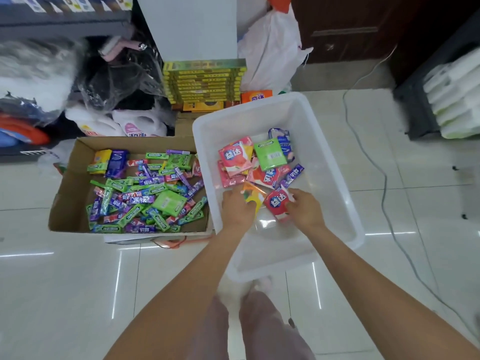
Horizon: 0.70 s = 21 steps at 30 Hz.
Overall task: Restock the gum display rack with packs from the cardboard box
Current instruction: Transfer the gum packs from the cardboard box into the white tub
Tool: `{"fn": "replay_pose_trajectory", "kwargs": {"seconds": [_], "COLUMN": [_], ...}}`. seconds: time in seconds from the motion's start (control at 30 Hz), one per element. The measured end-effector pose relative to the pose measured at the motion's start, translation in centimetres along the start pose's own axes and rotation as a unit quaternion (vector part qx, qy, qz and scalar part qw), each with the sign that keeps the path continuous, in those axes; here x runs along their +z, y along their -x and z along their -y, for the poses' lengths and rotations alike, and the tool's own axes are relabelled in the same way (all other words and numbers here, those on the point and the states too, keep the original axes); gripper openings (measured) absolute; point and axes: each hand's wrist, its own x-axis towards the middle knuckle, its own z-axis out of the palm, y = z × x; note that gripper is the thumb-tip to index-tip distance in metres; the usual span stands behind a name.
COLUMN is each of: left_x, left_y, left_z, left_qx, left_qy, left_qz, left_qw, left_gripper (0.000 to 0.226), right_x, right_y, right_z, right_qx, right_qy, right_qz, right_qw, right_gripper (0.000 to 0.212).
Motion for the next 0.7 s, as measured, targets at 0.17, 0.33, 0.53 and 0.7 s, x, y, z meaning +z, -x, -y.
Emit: {"fn": "replay_pose_trajectory", "kwargs": {"seconds": [0.17,0.33,0.53,0.7], "left_x": [-3.5,-10.5,-20.8,-27.6], "left_y": [0.8,0.9,-2.7,-7.0], "left_z": [-1.3,0.7,8.8,16.4], "left_qx": [0.124,0.177,0.103,0.058], "left_qy": [0.036,0.097,0.078,0.014], "left_qz": [-0.03,-0.071,-0.113,-0.122], "left_qw": [0.991,0.977,0.985,0.991], "left_gripper": [0.032,0.026,0.024,0.027], "right_x": [-0.6,1.9,9.3,18.2], "right_y": [1.8,3.5,4.9,3.8], "right_z": [4.3,11.9,21.0,25.0], "right_qx": [-0.086,-0.176,-0.244,-0.217], "right_qy": [-0.01,-0.074,-0.038,0.011], "right_qz": [-0.042,-0.036,0.017,0.066], "right_qw": [0.995,0.981,0.969,0.974], "right_gripper": [0.033,0.031,0.03,0.031]}}
